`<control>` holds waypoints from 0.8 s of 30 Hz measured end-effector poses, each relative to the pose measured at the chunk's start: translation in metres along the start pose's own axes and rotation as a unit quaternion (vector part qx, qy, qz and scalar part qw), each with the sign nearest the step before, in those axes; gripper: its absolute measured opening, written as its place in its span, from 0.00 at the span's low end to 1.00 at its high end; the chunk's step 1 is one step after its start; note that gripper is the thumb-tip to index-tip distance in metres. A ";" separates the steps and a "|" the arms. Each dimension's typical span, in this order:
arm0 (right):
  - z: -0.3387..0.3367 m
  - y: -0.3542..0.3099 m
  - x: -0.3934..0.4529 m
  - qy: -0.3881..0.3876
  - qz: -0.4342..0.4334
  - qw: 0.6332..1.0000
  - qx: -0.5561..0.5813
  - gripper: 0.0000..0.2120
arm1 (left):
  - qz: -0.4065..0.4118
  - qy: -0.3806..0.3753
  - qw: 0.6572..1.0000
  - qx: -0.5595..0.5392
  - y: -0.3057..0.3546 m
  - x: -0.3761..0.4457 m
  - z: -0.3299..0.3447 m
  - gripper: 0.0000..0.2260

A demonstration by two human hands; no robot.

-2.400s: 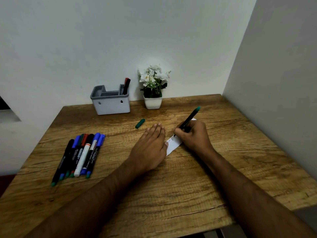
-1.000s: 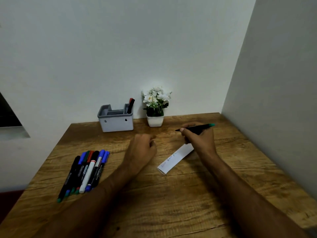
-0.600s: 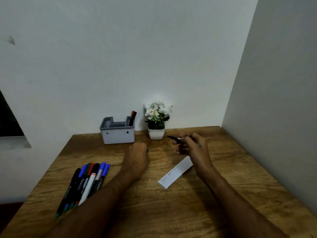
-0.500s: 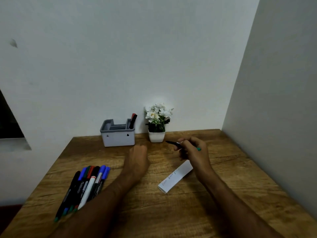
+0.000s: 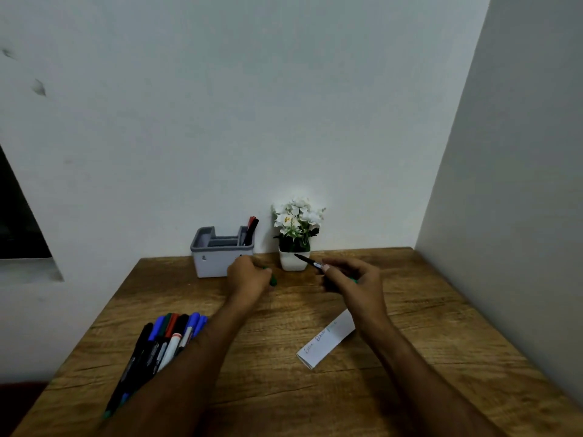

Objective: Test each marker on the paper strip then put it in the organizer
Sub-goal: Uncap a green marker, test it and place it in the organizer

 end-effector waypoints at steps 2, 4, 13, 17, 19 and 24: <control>0.002 -0.002 0.000 0.000 -0.014 1.000 -0.003 0.07 | -0.110 -0.027 0.975 -0.193 0.001 -0.002 0.000 0.04; 0.004 -0.003 -0.001 -0.004 -0.030 0.999 -0.010 0.06 | -0.170 -0.042 0.924 -0.340 0.005 -0.007 0.003 0.05; 0.014 0.002 -0.006 -0.036 -0.051 0.996 -0.071 0.06 | -0.215 -0.078 0.864 -0.449 0.007 -0.018 0.010 0.03; 0.015 0.002 -0.007 -0.032 -0.051 0.996 -0.072 0.05 | -0.208 -0.088 0.864 -0.449 0.010 -0.023 0.015 0.03; 0.016 0.003 -0.007 -0.028 -0.049 0.996 -0.074 0.05 | -0.201 -0.085 0.868 -0.446 0.011 -0.024 0.016 0.05; 0.017 0.005 -0.005 -0.026 -0.048 0.995 -0.079 0.05 | -0.192 -0.075 0.880 -0.428 0.011 -0.024 0.015 0.08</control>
Point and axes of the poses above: each hand's wrist, its own x-axis towards the middle knuckle, its own z-axis out of the palm, y = z × x, the point moved 6 cm from there along x, towards the middle knuckle, and after that the axes turned 1 degree about y, right-handed, at the moved point
